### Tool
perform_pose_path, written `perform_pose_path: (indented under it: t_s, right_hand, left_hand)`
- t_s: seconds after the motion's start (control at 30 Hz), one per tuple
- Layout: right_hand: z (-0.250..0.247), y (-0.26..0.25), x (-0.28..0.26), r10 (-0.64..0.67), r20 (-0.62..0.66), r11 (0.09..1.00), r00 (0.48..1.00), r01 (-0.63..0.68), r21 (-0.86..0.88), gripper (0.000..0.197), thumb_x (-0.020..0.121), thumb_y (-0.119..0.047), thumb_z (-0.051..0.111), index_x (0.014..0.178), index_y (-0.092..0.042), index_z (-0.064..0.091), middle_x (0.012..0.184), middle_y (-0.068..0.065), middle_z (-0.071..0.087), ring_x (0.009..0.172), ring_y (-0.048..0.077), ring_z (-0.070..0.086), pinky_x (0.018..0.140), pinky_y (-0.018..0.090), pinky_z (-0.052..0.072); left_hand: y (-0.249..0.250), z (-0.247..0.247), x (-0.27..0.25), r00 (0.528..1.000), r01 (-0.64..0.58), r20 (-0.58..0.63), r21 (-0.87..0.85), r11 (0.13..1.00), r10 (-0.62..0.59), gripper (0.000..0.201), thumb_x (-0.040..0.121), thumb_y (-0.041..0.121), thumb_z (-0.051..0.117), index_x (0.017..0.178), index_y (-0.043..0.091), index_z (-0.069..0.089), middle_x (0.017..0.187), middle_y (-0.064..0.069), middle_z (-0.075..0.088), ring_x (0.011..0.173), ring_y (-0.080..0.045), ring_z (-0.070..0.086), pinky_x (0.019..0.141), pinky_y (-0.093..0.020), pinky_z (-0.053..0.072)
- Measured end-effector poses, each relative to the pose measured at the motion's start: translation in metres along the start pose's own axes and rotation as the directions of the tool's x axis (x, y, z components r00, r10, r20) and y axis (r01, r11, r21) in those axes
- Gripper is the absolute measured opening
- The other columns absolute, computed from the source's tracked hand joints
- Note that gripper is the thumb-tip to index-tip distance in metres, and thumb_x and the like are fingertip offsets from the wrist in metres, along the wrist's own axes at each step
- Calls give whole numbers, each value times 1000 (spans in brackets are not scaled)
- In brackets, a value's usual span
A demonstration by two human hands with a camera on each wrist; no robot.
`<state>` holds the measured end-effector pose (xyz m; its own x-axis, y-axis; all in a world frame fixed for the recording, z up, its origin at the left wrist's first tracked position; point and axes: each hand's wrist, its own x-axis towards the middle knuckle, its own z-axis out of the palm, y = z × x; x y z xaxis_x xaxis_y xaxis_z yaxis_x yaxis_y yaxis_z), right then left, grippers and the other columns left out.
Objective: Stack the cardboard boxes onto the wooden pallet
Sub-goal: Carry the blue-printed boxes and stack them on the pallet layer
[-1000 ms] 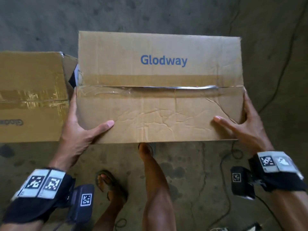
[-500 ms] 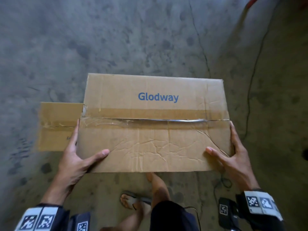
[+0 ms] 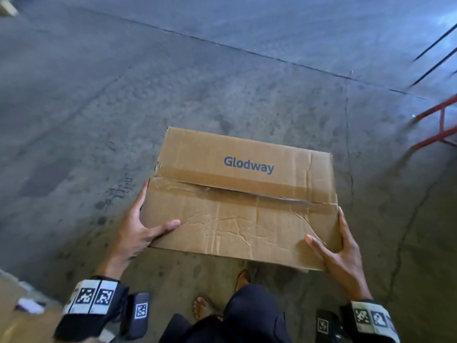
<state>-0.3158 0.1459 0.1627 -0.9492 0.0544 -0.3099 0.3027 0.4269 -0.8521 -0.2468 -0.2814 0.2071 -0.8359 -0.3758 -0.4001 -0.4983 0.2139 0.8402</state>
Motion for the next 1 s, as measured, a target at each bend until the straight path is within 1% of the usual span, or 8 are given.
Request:
perform_pose_path:
  t_s: [0.1, 0.23, 0.37, 0.5, 0.63, 0.7, 0.87, 1.0]
  right_hand:
    - [29, -29, -22, -37, 100, 998, 994, 41, -42, 114, 62, -47, 86, 156, -47, 21, 156, 0, 40, 132, 14, 44, 110, 40, 39]
    - [71, -62, -40, -71, 265, 990, 962, 101, -99, 115, 60, -56, 85, 154, -53, 19, 152, 3, 44, 127, 26, 53, 102, 51, 50]
    - [122, -88, -49, -101, 443, 974, 891, 180, -140, 116, 60, -51, 87, 155, -50, 21, 150, 4, 48, 124, 28, 57, 97, 48, 54]
    - [174, -112, -58, -142, 585, 935, 799, 303, -186, 113, 66, -52, 84, 157, -45, 19, 148, 6, 50, 123, 29, 57, 99, 47, 52]
    - [219, -141, -59, -140, 712, 877, 688, 420, -234, 115, 64, -67, 81, 156, -49, 13, 153, 8, 44, 128, 35, 53, 101, 52, 50]
    - [238, -158, -60, -144, 760, 851, 634, 471, -231, 120, 61, -72, 79, 157, -46, 13, 155, 9, 41, 130, 38, 51, 102, 53, 47]
    - [277, -177, -52, -160, 861, 769, 482, 608, -197, 114, 63, -63, 82, 155, -48, 18, 154, 6, 43, 128, 33, 52, 105, 55, 47]
    - [301, -188, -46, -174, 908, 728, 381, 670, -142, 116, 57, -59, 85, 155, -42, 27, 152, 5, 45, 128, 28, 52, 107, 46, 45]
  left_hand:
    - [-32, -44, -56, 992, 21, -124, -106, 994, -34, 125, 44, 56, 96, 146, 61, 26, 145, 8, 52, 126, -17, 57, 105, -50, 47]
    - [-74, -87, -129, 944, 28, -322, -147, 989, -75, 123, 45, 54, 97, 150, 46, 34, 133, 13, 60, 117, -5, 60, 105, -45, 48]
    - [-121, -116, -198, 848, 63, -501, -229, 971, -173, 122, 39, 61, 96, 145, 55, 37, 125, 14, 67, 115, -9, 64, 102, -45, 50]
    - [-140, -123, -255, 728, 75, -641, -276, 958, -241, 127, 33, 67, 89, 148, 44, 40, 123, 22, 63, 109, 7, 60, 92, -22, 49]
    - [-153, -112, -298, 604, 133, -712, -352, 927, -357, 131, 35, 71, 88, 151, 45, 33, 140, 11, 54, 126, -12, 51, 106, -41, 46]
    - [-155, -102, -316, 540, 183, -722, -401, 898, -432, 134, 35, 74, 85, 153, 45, 29, 138, 9, 54, 126, -15, 51, 106, -41, 45]
    - [-149, -75, -345, 370, 261, -762, -464, 846, -532, 132, 36, 78, 79, 153, 49, 24, 127, 9, 57, 123, -21, 53, 107, -45, 43]
    - [-147, -52, -354, 286, 276, -774, -498, 822, -564, 130, 33, 90, 71, 145, 63, 12, 136, 4, 56, 126, -25, 53, 108, -50, 42]
